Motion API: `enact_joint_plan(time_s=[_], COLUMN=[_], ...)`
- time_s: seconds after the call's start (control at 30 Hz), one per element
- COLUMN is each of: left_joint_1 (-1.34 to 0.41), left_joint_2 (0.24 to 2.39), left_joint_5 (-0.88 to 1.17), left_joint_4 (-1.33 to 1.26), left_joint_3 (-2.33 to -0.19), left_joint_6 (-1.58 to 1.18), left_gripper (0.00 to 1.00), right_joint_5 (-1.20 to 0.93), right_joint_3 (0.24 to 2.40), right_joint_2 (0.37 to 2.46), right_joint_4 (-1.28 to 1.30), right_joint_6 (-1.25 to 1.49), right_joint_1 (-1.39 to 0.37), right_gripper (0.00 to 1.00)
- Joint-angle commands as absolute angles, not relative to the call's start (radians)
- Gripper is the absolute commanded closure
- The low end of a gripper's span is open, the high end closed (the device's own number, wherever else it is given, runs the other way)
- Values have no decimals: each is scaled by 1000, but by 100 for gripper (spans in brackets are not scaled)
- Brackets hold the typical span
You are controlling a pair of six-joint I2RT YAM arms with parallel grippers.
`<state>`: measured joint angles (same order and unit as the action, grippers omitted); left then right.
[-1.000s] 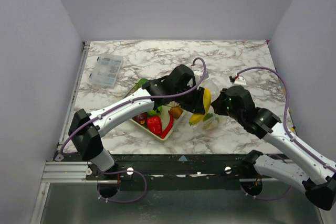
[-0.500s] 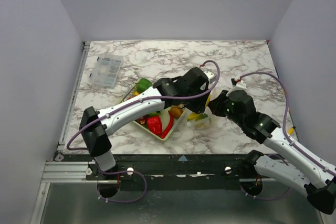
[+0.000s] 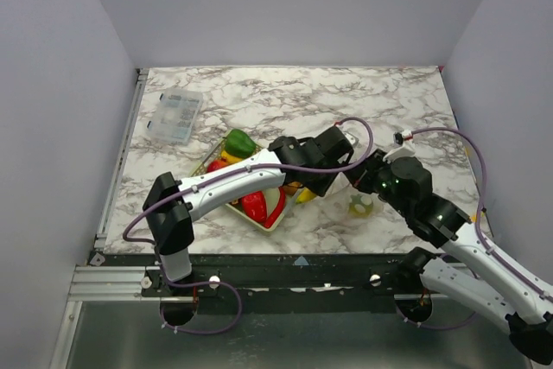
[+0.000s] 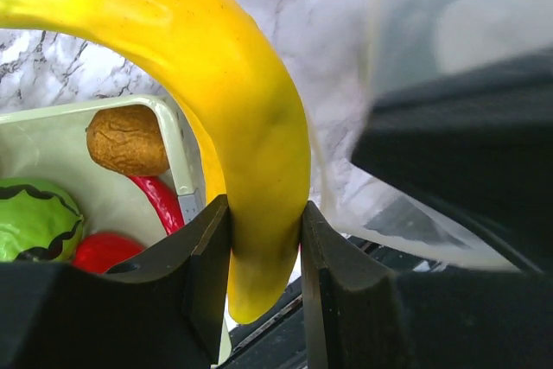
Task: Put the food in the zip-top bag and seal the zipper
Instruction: Place the fake fruit in the zipper food storage bag.
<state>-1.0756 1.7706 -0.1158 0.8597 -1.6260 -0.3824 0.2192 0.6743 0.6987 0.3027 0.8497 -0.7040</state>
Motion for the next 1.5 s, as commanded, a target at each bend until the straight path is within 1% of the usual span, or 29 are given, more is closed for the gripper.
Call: enact_joint_plan(time_s=[0.0,0.1,0.2,0.27,0.37,0.57,0.73,0.83,0.9,1.03,1.23,1.4,1.47], left_joint_1=[-1074,-1075,-1072,-1069,-1057,-1014,-982,-953,-915,-814,-764,-762,-761], left_joint_2=[1675,1628,1576,1553,1485,1342,1261,1277,1301,1346,1420,1517,1548], left_joint_5=[-46,11,204,308,393,586,712,764,788,906,938,940,907], left_joint_4=[808,788,771,828,872,881,843,828,807,738,710,751,767], left_joint_3=[-1635,-1618,-1584,-1590,-1546,-1429,-1368,-1364,-1363,-1350,-1377,-1442,-1462], left_joint_6=[-409,-381,-267,-203,-142,-6,38,12,-40,-152,-211,-245,-273], left_gripper=[98,99,99,100,100,100,100,100,100,100,100,100,100], right_joint_5=[197,204,201,195,206,121,86,56,25,-6,-44,-78,-82], right_joint_3=[654,664,690,704,715,748,747,747,749,729,719,717,720], right_joint_2=[750,769,777,769,763,809,802,787,777,739,716,716,720], right_joint_4=[244,262,282,284,297,322,329,325,320,297,292,272,272], right_joint_6=[886,872,823,767,689,548,516,519,523,523,524,516,513], right_joint_1=[-709,-709,-709,-709,-709,-710,-710,-709,-709,-709,-709,-710,-710], right_gripper=[99,99,99,99,99,99,99,99,99,99,99,99,99])
